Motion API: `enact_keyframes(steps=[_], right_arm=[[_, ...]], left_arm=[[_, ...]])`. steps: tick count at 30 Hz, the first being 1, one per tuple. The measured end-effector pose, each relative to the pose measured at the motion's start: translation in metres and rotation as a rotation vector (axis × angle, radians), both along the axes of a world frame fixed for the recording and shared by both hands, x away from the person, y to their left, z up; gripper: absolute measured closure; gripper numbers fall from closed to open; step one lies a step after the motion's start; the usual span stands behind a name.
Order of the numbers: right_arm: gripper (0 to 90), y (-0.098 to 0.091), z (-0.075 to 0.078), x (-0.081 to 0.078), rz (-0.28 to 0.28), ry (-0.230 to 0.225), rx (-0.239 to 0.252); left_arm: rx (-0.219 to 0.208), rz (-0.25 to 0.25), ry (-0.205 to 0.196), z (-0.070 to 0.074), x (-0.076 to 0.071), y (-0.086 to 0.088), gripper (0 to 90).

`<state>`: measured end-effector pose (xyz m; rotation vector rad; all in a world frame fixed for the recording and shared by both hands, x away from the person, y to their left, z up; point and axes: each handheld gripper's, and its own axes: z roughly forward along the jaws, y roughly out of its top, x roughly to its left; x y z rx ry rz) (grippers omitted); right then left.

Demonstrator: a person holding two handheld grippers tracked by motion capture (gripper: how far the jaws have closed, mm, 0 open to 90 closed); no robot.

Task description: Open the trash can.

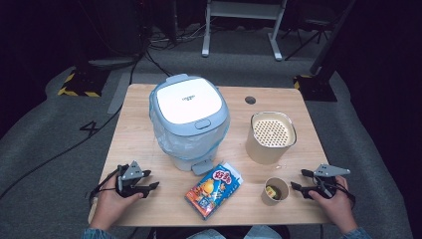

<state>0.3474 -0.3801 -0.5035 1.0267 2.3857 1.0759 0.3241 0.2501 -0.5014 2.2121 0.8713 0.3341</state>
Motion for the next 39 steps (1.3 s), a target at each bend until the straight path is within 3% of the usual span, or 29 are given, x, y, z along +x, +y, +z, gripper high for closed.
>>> enact_keyframes(steps=[2, 4, 6, 8, 9, 13, 15, 16, 19, 21, 24, 26, 27, 31, 36, 39], right_arm=[[26.7, 0.0, 0.0, 0.0, 0.0, 0.0, 0.002], [26.8, 0.0, 0.0, 0.0, 0.0, 0.001, 0.002], [26.8, 0.0, 0.0, 0.0, 0.0, 0.001, 0.002], [26.8, 0.0, 0.0, 0.0, 0.0, 0.001, 0.002], [26.8, 0.0, 0.0, 0.0, 0.0, 0.001, 0.002], [26.8, 0.0, 0.0, 0.0, 0.0, 0.001, 0.002], [26.8, 0.0, 0.0, 0.0, 0.0, 0.001, 0.002], [26.8, 0.0, 0.0, 0.0, -0.001, 0.001, 0.003], [26.8, 0.0, 0.0, 0.0, 0.0, 0.0, 0.002], [27.0, -0.001, 0.0, 0.0, 0.0, 0.004, 0.004], [30.0, -0.002, 0.0, 0.0, 0.003, 0.001, 0.004], [33.1, -0.004, 0.0, 0.001, 0.004, -0.004, 0.006], [33.1, -0.004, 0.0, 0.001, 0.004, -0.004, 0.006], [35.2, -0.005, 0.0, 0.001, 0.0, -0.005, 0.009], [37.7, -0.005, 0.0, 0.001, 0.002, -0.006, 0.011], [44.8, -0.005, 0.001, -0.001, 0.02, -0.01, 0.016]], left_arm=[[0.03, 0.019, 0.037, 0.006, 0.0, 0.001, 64.2], [0.05, 0.013, 0.012, 0.013, -0.004, 0.001, 67.0], [0.011, 0.015, -0.008, 0.022, -0.008, 0.0, 67.9], [0.001, 0.015, -0.014, 0.027, -0.011, -0.001, 69.9], [-0.017, 0.008, -0.029, 0.037, -0.016, -0.002, 70.0], [-0.079, -0.014, 0.02, 0.057, -0.026, -0.007, 69.4], [-0.089, -0.028, 0.017, 0.063, -0.027, -0.007, 66.9], [-0.107, -0.036, -0.009, 0.076, -0.029, -0.009, 67.2], [-0.15, -0.038, -0.014, 0.088, -0.03, -0.01, 71.0], [-0.183, -0.049, -0.037, 0.106, -0.031, -0.013, 71.5], [-0.188, -0.054, -0.052, 0.117, -0.031, -0.016, 70.0], [-0.19, -0.062, -0.083, 0.134, -0.028, -0.02, 70.0], [-0.19, -0.062, -0.083, 0.134, -0.028, -0.02, 69.8], [-0.191, -0.117, -0.121, 0.16, -0.024, -0.03, 70.9], [-0.227, -0.136, -0.136, 0.173, -0.017, -0.038, 71.0], [-0.25, -0.151, -0.165, 0.187, -0.008, -0.044, 72.1]])
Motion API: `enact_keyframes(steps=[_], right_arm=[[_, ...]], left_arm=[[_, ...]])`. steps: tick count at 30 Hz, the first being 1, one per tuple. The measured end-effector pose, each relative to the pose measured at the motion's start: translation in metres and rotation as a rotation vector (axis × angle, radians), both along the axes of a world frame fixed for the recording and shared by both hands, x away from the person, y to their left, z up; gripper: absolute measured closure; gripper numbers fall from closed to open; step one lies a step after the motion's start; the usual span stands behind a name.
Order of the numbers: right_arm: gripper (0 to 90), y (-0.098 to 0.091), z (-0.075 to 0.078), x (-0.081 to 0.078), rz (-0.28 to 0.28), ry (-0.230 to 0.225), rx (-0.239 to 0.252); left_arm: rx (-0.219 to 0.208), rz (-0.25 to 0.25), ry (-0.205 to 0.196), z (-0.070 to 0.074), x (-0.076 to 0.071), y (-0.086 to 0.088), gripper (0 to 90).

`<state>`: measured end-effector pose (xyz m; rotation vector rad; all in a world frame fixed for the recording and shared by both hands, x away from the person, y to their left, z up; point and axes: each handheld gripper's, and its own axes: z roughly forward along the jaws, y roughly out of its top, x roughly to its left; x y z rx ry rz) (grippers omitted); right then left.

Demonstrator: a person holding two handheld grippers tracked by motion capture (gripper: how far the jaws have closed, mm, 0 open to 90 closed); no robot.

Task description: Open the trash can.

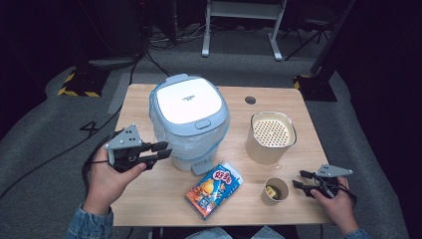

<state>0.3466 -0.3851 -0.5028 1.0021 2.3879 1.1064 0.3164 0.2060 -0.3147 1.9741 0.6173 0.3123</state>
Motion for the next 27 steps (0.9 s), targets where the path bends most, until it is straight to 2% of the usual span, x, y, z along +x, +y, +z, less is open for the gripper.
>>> enact_keyframes(steps=[3, 5, 6, 12, 14, 20, 27], right_arm=[[46.7, 0.0, 0.0, 0.0, -0.003, -0.001, 0.001], [47.5, 0.0, 0.0, 0.0, -0.006, -0.002, 0.001], [47.8, 0.0, 0.0, 0.0, -0.007, -0.002, 0.001], [49.9, 0.0, 0.0, -0.001, -0.007, -0.004, 0.002], [51.1, 0.0, 0.0, -0.001, -0.003, -0.004, 0.002], [52.8, -0.001, 0.0, 0.0, -0.007, -0.003, 0.007], [53.8, -0.001, 0.0, 0.0, -0.012, -0.002, 0.009]], left_arm=[[-0.041, -0.023, -0.024, 0.012, 0.005, -0.005, 73.7], [-0.054, -0.032, -0.028, 0.016, 0.007, -0.007, 75.2], [-0.055, -0.046, -0.037, 0.022, 0.011, -0.012, 75.7], [-0.068, -0.074, -0.04, 0.032, 0.026, -0.026, 79.0], [-0.074, -0.087, -0.044, 0.037, 0.034, -0.032, 82.5], [-0.058, -0.108, -0.028, 0.038, 0.049, -0.044, 89.6], [-0.042, -0.118, 0.0, 0.034, 0.063, -0.059, 90.0]])
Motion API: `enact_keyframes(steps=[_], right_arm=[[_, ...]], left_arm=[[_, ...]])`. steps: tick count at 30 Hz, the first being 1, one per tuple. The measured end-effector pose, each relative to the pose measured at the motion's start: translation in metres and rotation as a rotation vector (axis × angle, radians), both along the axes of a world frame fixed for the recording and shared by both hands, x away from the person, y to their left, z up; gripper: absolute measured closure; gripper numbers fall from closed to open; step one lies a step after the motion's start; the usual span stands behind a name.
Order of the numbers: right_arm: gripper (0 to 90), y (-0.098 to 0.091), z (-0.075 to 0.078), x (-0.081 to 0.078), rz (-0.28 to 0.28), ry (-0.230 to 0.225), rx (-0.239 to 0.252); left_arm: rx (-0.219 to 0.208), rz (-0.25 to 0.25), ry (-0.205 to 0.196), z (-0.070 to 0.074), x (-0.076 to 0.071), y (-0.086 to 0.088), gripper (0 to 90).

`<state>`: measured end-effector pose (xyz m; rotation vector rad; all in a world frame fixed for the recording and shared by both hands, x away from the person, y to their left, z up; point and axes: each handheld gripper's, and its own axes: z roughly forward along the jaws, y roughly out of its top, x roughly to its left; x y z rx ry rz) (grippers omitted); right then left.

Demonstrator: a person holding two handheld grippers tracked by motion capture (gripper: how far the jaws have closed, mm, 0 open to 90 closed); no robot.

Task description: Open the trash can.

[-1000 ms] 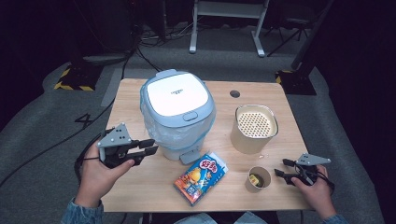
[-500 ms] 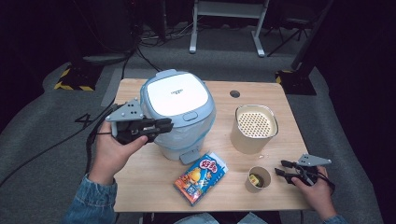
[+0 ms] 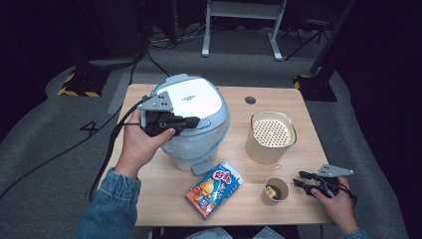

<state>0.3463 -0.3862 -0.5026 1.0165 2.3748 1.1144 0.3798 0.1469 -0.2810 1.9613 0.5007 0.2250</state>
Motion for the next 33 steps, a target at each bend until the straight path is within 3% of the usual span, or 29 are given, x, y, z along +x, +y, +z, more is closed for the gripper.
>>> enact_keyframes(steps=[4, 7, 8, 14, 16, 27, 33], right_arm=[[53.8, 0.0, 0.0, 0.0, 0.0, 0.0, 0.0], [53.8, 0.0, 0.0, 0.0, 0.001, 0.0, -0.001], [53.8, 0.0, 0.0, 0.0, 0.001, -0.001, -0.001], [53.8, 0.0, 0.0, 0.0, 0.001, -0.002, -0.002], [53.8, 0.0, 0.0, 0.0, 0.001, -0.002, -0.002], [53.8, 0.0, 0.0, 0.0, 0.001, -0.003, -0.003], [53.8, 0.0, 0.0, 0.0, 0.001, -0.003, -0.003]], left_arm=[[0.044, -0.005, -0.002, -0.002, 0.002, -0.011, 89.9], [0.04, 0.0, 0.003, -0.002, 0.003, -0.013, 89.8], [0.049, 0.026, -0.015, -0.001, 0.004, -0.013, 89.8], [0.058, 0.048, -0.028, -0.001, 0.006, -0.012, 90.0], [0.062, 0.066, -0.052, -0.002, 0.006, -0.012, 90.0], [0.107, 0.065, -0.109, -0.001, 0.003, -0.014, 90.0], [0.078, 0.047, -0.087, -0.003, 0.001, -0.015, 90.0]])
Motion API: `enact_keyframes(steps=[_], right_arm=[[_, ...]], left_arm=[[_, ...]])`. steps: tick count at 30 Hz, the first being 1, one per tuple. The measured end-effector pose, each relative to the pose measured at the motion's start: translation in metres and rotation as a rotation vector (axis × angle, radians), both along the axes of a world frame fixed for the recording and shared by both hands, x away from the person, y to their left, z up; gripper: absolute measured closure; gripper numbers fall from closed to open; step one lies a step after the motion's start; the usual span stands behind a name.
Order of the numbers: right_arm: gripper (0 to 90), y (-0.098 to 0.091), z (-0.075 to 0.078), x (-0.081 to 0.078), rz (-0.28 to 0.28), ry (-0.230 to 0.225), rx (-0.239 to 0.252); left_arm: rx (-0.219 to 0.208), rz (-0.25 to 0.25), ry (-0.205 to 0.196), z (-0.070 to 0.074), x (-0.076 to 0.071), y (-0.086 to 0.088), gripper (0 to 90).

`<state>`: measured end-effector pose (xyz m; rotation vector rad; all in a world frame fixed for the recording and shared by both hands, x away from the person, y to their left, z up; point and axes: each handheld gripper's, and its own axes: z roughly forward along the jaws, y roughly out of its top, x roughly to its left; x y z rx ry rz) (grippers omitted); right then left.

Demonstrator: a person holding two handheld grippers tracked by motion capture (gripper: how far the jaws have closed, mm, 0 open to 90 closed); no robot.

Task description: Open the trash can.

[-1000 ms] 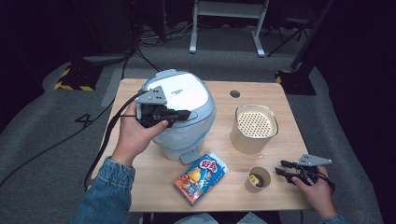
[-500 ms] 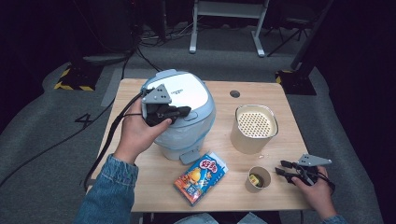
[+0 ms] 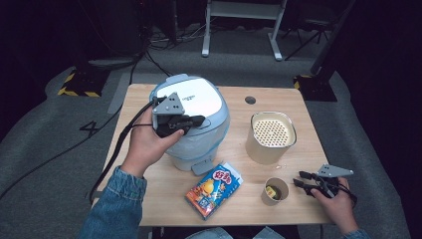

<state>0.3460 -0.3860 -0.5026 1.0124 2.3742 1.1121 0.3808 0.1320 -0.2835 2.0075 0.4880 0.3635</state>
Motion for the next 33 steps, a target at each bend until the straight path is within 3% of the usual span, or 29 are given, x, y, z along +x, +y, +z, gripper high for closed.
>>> enact_keyframes(steps=[7, 15, 17, 18, 20, 21, 25, 27, 30, 33], right_arm=[[53.8, 0.0, 0.0, 0.0, 0.0, -0.001, -0.001], [53.8, 0.0, 0.0, 0.0, -0.001, -0.002, -0.002], [53.9, 0.0, 0.0, 0.0, -0.001, -0.002, -0.002], [53.8, 0.0, 0.0, 0.0, -0.001, -0.001, -0.001], [53.8, 0.0, 0.0, 0.0, -0.001, -0.001, -0.001], [53.6, 0.0, 0.0, 0.0, -0.001, -0.001, -0.002], [38.8, 0.001, 0.0, 0.0, -0.034, 0.005, -0.009], [36.7, 0.0, 0.001, 0.001, -0.041, 0.017, -0.01], [35.2, 0.0, 0.004, 0.0, -0.038, 0.024, 0.0], [34.8, -0.001, 0.018, -0.003, -0.034, -0.002, 0.008]], left_arm=[[0.089, 0.018, -0.025, 0.006, -0.005, -0.008, 90.0], [0.073, 0.006, -0.022, 0.002, -0.006, -0.01, 90.0], [0.033, -0.006, 0.005, 0.001, -0.006, -0.009, 90.0], [0.029, 0.001, -0.003, 0.001, -0.006, -0.009, 90.0], [0.018, 0.02, -0.005, 0.001, -0.007, -0.008, 68.3], [0.003, 0.044, 0.0, 0.0, -0.008, -0.008, 68.3], [-0.025, 0.048, -0.017, 0.001, -0.017, -0.001, 56.6], [-0.029, 0.05, -0.031, 0.003, -0.025, 0.003, 53.7], [-0.052, 0.04, -0.012, 0.004, -0.034, 0.007, 49.2], [-0.048, 0.031, 0.013, -0.001, -0.049, 0.016, 44.3]])
